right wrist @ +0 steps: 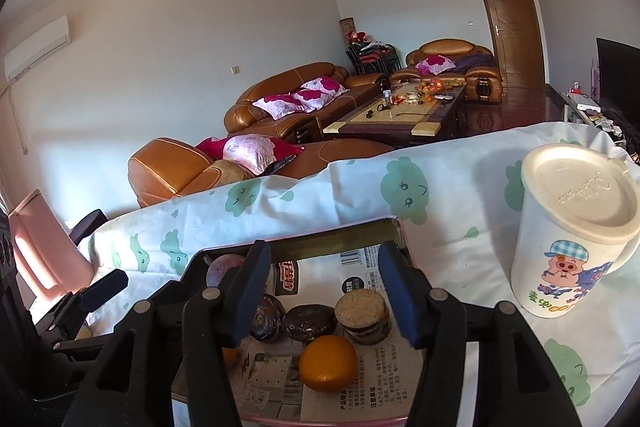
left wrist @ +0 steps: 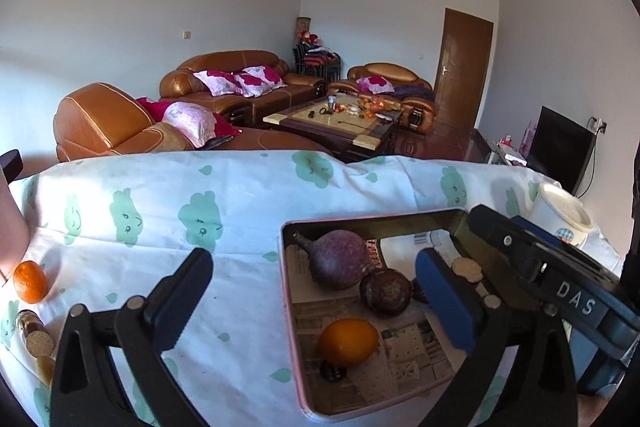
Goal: Organize fruits
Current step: 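Lift both open tools out of the pink tin box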
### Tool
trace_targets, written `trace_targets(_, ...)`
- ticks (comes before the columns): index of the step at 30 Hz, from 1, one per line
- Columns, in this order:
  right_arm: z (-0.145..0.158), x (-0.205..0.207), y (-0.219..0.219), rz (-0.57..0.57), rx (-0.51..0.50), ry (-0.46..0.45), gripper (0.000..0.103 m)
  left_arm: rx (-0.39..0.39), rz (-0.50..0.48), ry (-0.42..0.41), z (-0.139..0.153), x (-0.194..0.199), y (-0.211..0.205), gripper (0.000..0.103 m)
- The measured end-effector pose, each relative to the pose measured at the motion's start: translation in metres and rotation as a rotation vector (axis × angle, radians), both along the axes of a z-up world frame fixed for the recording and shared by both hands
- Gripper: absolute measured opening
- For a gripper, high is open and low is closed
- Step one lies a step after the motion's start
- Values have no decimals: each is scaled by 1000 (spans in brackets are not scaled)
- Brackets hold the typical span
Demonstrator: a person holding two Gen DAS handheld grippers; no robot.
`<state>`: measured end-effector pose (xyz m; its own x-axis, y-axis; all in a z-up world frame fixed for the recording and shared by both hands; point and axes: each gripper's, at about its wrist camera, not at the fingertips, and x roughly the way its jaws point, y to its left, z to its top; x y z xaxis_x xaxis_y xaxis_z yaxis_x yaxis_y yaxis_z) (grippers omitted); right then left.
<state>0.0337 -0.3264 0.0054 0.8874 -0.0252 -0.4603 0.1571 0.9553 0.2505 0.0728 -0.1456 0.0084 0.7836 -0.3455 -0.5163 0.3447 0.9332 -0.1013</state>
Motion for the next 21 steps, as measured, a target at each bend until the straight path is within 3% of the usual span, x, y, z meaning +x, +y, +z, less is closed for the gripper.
trace_targets(2, 1, -2, 2, -18, -16, -12, 72, 4, 4, 0, 0, -1, 3, 103)
trace_targets(13, -1, -10, 14, -53, -71, -52, 72, 68, 103, -20, -8, -10, 39, 103)
trace_targets(21, 0, -20, 23, -73, -97, -83, 72, 121, 121, -39, -14, -21, 62, 103)
